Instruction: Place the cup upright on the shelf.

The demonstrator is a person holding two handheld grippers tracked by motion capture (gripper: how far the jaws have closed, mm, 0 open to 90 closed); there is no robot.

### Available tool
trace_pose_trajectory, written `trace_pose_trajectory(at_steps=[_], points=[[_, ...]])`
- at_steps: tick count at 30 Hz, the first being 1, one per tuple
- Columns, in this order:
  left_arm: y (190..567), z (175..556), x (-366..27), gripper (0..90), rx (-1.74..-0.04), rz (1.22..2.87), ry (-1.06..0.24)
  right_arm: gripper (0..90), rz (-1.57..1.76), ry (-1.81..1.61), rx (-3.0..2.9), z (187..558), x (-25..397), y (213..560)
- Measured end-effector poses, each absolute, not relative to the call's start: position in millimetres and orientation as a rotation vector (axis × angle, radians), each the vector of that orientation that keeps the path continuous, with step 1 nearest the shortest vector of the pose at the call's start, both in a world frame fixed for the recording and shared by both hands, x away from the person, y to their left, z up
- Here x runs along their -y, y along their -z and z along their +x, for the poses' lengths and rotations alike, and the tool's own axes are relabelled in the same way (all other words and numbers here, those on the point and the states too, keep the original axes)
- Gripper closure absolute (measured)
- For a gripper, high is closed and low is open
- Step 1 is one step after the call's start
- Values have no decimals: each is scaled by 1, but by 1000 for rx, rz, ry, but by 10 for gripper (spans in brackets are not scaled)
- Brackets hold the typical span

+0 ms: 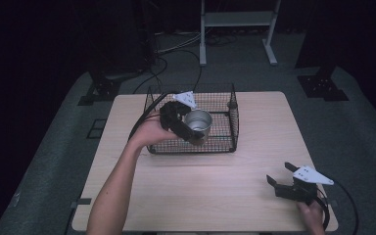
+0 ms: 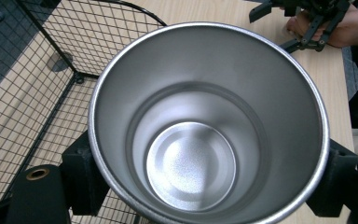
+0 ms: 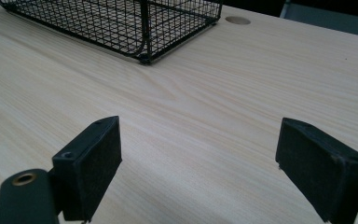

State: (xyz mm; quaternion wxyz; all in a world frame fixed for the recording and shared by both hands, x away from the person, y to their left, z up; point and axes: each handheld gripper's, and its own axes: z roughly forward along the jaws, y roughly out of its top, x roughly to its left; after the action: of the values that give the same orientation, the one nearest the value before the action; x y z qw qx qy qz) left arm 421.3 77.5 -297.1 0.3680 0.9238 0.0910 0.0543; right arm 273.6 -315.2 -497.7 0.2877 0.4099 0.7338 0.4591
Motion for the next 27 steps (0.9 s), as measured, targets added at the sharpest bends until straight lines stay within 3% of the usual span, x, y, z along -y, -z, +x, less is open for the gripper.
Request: trace_pose_trajectory(at_steps=[27], points=[[280,461,-84,179,-365,2356,-172,135,1091,-1228,-1963,273,315,498]])
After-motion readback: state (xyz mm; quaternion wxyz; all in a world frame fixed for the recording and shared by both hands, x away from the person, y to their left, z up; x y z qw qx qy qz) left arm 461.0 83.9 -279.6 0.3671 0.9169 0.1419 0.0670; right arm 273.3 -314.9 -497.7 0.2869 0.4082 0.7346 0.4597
